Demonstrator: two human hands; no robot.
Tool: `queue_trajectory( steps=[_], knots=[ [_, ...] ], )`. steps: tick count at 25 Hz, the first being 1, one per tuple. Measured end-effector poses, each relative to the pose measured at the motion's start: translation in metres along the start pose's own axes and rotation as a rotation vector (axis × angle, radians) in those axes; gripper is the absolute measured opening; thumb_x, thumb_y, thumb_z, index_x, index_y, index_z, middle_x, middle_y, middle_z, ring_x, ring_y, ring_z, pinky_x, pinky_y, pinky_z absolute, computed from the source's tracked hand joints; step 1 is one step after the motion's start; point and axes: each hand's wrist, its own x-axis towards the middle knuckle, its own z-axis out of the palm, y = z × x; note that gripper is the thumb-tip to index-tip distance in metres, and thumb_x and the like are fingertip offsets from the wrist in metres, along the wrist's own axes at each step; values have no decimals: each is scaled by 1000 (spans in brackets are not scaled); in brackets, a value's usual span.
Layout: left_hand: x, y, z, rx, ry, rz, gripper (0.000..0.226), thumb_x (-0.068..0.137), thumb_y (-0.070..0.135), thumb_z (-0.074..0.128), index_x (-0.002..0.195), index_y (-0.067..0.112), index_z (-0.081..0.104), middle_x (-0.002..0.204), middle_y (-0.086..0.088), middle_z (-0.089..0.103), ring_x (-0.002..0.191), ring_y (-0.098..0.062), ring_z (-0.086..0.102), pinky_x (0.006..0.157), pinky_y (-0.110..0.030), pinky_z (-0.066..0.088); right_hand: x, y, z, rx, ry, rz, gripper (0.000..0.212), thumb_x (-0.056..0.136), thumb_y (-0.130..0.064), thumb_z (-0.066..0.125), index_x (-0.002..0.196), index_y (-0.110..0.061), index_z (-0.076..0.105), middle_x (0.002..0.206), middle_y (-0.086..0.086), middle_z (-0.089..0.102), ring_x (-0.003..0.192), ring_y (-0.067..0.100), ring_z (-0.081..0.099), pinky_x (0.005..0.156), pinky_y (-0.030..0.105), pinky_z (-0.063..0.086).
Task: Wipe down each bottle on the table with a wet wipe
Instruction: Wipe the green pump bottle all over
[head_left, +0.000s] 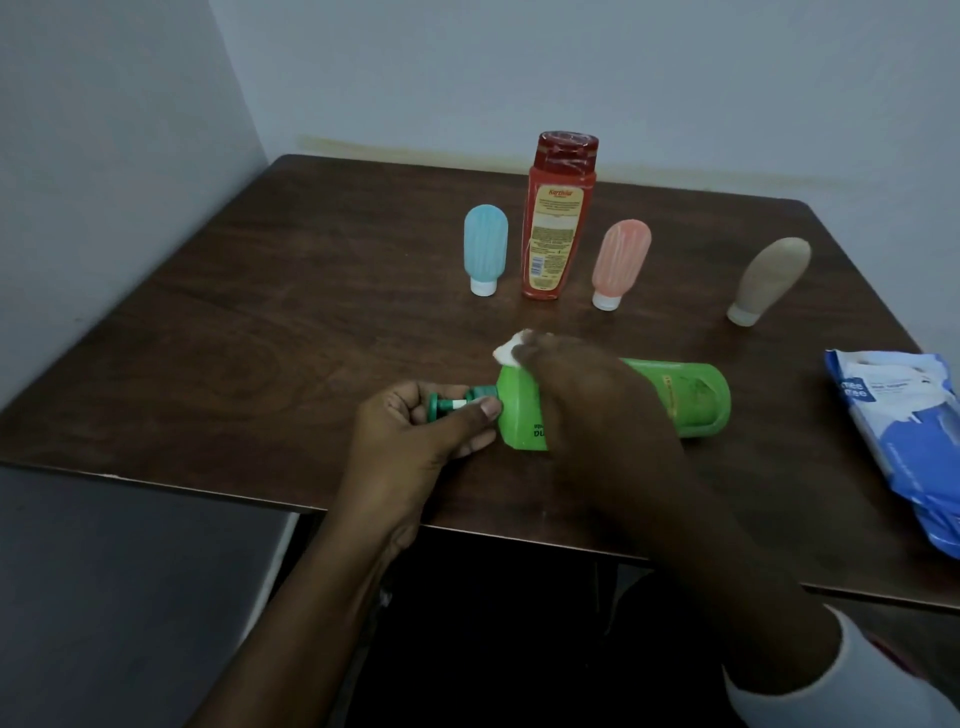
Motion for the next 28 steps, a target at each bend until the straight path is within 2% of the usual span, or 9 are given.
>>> queue_trajectory(
  steps=[3,7,9,13,15,20,22,24,28],
  knots=[
    [1,-2,-1,-16,11,21,40,63,5,86,98,0,67,90,-21,77,82,-29,78,73,-36,66,-12,-6,3,-35,-127,-69,50,85,-11,38,129,-11,61,135,8,61,126,23,55,111,31,34],
    [5,-3,-2,-51,-1,33,55,63,3,85,115,3,66,87,-13,77,84,-25,78,74,-37,66,-22,38,-32,-125,-179,329,53,88,-9,56,137,-30,55,136,-1,59,125,20,55,103,31,42],
    [7,-3,-1,-49,-22,22,54,64,2,84,115,2,68,88,-13,78,85,-26,78,75,-35,65,-22,34,-35,-220,-151,434,50,87,-12,58,135,-26,57,132,2,62,119,22,58,97,33,45],
    [7,-4,-4,-58,-46,19,41,65,4,84,105,1,75,100,-23,78,89,-29,78,77,-31,64,-8,-30,3,-77,-158,135,43,87,-11,43,126,-6,61,127,14,63,119,30,58,106,40,42],
    [6,-5,-5,-69,-41,32,37,65,5,84,102,2,77,101,-23,78,90,-28,78,78,-32,64,-6,-32,3,-14,-156,43,44,87,-8,44,128,-8,61,131,13,62,125,29,55,112,39,35],
    [7,-4,-4,-56,-15,56,47,61,6,84,106,4,73,97,-18,79,89,-25,77,80,-33,65,-27,44,-49,-162,-237,562,51,91,-11,56,139,-27,51,137,1,57,126,23,51,102,35,40],
    [7,-4,-5,-42,-26,66,53,58,8,86,109,6,71,95,-15,79,90,-26,76,85,-37,65,-25,50,-53,-224,-271,646,47,92,-13,55,137,-23,51,135,5,57,123,25,52,99,37,42],
    [8,-3,-4,-35,-35,89,57,59,6,86,112,9,66,91,-13,79,87,-25,77,84,-38,65,-19,28,-40,-238,-239,579,40,94,-10,48,133,-14,52,132,9,57,120,27,53,97,38,44],
    [6,-4,-2,-54,-18,125,55,63,-3,82,109,14,57,88,-16,78,77,-25,77,77,-37,66,-7,-26,-5,-128,-113,135,48,84,-9,35,122,-1,63,120,19,66,112,34,63,102,42,47]
  ],
)
